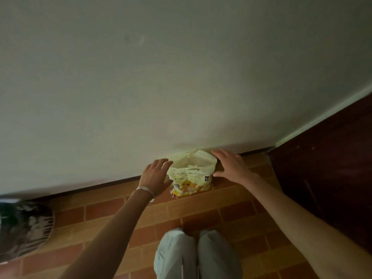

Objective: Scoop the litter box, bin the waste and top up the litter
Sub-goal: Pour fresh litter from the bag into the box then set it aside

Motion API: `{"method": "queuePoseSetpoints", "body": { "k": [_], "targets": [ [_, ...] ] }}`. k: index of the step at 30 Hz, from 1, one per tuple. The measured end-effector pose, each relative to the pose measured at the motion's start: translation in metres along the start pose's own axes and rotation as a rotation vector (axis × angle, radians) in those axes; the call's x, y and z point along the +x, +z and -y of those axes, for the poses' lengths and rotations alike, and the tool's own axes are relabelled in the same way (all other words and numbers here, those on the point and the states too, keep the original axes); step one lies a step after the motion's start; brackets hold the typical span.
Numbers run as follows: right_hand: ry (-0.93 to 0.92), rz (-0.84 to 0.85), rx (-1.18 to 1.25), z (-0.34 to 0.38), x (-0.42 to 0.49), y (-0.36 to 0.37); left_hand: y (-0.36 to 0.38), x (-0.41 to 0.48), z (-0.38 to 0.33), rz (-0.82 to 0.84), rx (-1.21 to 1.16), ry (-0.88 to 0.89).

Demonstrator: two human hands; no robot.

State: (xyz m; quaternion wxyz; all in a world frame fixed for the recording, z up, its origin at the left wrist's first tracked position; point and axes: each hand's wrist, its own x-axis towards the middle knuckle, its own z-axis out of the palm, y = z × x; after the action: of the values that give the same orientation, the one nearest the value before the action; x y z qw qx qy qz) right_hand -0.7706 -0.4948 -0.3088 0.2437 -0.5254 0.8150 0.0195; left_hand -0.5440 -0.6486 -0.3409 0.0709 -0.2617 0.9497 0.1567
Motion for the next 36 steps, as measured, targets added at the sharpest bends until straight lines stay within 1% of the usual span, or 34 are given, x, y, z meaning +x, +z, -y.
{"method": "queuePoseSetpoints", "body": {
  "k": [5, 10, 15, 19, 22, 26, 30, 34, 36],
  "targets": [
    [0.006, 0.015, -0.003, -0.040, 0.069, 0.084, 0.097, 0.049, 0.035, 0.013, -0.010, -0.114],
    [0.043, 0.026, 0.053, -0.064, 0.116, 0.136, 0.159, 0.088, 0.060, 0.077, -0.003, -0.195],
    [0.038, 0.009, 0.083, -0.066, 0.137, 0.161, 0.182, 0.112, 0.073, 0.130, -0.036, -0.206],
    [0.109, 0.048, 0.085, -0.066, 0.144, 0.169, 0.185, 0.114, 0.065, 0.121, -0.042, -0.235],
    [0.096, 0.059, 0.070, -0.063, 0.135, 0.167, 0.179, 0.107, 0.056, 0.123, 0.018, -0.221],
    [0.019, -0.038, 0.036, -0.055, 0.109, 0.140, 0.145, 0.087, 0.043, 0.023, -0.005, -0.197],
    [-0.047, -0.056, 0.023, -0.036, 0.070, 0.078, 0.079, 0.057, 0.030, -0.111, -0.050, -0.175],
    [-0.132, -0.099, -0.007, -0.010, 0.029, 0.013, 0.013, 0.015, 0.014, -0.127, -0.053, -0.178],
    [-0.158, -0.129, -0.007, 0.004, 0.010, -0.022, -0.018, -0.007, 0.006, -0.176, -0.063, -0.172]
  ]
}}
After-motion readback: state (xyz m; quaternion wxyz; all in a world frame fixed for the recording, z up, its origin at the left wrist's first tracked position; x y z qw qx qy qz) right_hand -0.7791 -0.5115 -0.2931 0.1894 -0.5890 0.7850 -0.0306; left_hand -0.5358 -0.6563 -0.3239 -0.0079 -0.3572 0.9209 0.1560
